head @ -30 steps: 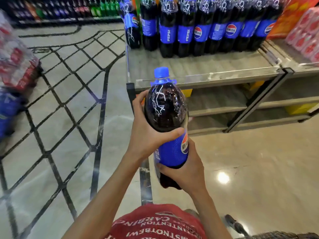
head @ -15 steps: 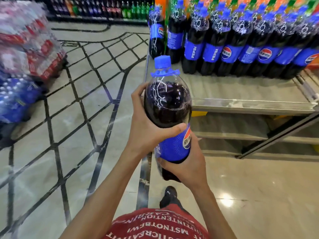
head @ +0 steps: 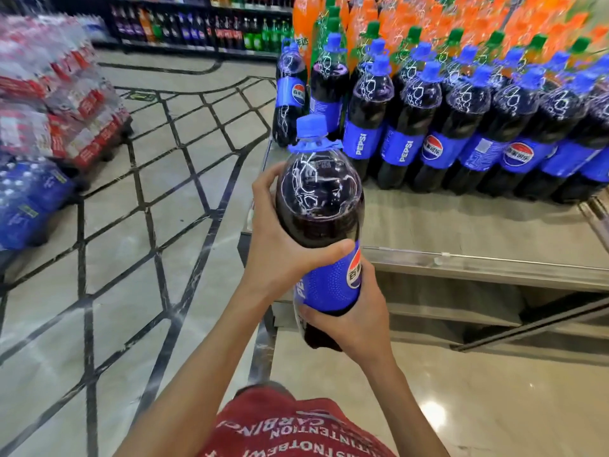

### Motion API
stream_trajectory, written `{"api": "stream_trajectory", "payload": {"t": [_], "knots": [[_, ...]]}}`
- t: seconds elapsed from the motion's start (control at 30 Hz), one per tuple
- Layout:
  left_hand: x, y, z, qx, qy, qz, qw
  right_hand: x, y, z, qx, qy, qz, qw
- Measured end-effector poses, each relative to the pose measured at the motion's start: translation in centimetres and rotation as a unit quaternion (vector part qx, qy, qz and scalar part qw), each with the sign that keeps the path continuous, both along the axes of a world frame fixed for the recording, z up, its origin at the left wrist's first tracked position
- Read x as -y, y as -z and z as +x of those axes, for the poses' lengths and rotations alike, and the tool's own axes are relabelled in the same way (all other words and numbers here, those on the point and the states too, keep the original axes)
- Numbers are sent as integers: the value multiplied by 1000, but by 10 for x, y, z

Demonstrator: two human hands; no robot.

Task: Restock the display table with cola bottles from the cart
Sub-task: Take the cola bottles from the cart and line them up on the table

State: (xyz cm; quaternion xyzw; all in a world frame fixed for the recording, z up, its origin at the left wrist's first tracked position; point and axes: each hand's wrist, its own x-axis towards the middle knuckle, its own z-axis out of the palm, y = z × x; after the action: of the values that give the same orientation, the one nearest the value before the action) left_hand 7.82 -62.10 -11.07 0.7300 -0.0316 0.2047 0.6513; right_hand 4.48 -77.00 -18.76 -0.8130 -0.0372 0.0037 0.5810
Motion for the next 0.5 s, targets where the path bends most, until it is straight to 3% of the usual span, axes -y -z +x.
{"api": "stream_trajectory", "payload": {"t": [0.5], "knots": [[-31, 20, 147, -26, 4, 18, 999, -32, 13, 138, -21, 14, -12, 1000]]}}
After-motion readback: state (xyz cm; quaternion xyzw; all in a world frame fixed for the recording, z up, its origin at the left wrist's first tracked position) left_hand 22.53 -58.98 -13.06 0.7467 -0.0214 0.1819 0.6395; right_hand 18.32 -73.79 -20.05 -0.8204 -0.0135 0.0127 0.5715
